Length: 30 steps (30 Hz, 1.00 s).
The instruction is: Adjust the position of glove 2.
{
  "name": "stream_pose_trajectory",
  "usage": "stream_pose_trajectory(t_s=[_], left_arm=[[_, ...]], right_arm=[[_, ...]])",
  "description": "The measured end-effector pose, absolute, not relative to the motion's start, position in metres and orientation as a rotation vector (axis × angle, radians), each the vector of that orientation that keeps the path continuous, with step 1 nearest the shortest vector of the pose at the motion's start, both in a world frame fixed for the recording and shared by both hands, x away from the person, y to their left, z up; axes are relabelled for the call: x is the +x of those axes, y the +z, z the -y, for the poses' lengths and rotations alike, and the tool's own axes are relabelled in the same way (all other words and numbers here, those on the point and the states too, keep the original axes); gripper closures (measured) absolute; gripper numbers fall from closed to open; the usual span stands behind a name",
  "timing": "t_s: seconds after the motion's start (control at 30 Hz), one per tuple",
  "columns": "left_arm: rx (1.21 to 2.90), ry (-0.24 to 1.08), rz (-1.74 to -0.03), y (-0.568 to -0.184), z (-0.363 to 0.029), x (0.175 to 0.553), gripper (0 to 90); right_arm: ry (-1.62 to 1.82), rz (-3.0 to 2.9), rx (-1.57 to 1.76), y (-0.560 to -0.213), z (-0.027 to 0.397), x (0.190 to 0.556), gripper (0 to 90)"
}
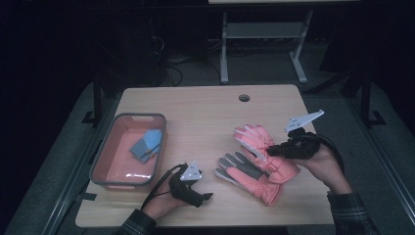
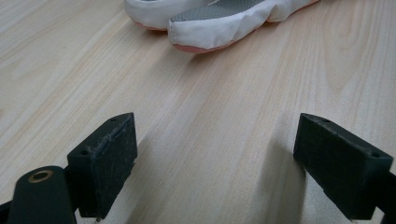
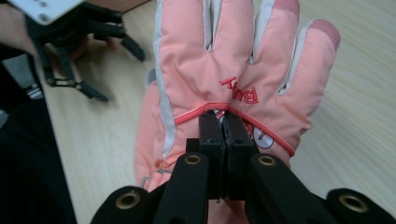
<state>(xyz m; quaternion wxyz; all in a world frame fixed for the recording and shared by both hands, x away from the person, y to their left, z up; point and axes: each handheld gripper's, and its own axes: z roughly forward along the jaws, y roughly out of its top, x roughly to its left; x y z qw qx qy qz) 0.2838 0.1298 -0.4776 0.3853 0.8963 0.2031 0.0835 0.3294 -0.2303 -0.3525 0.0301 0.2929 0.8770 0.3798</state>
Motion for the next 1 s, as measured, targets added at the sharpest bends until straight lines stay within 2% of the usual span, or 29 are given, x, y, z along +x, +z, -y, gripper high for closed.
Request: stream_pose_trajectory(t_s=[0.4,1.0], left_arm=[[2.277,0.204,-0.526,-0.478,-0.129,0.283,12.7],[2.279,0.212,-0.519,-0.478,-0.13,0.284,12.7]], right_arm=[[1.143,-2.842,0.746,-0.36,0.201,0.32,88.3],[0.862,-2.94,0.695,-0.407,0.166,0.324,88.2]])
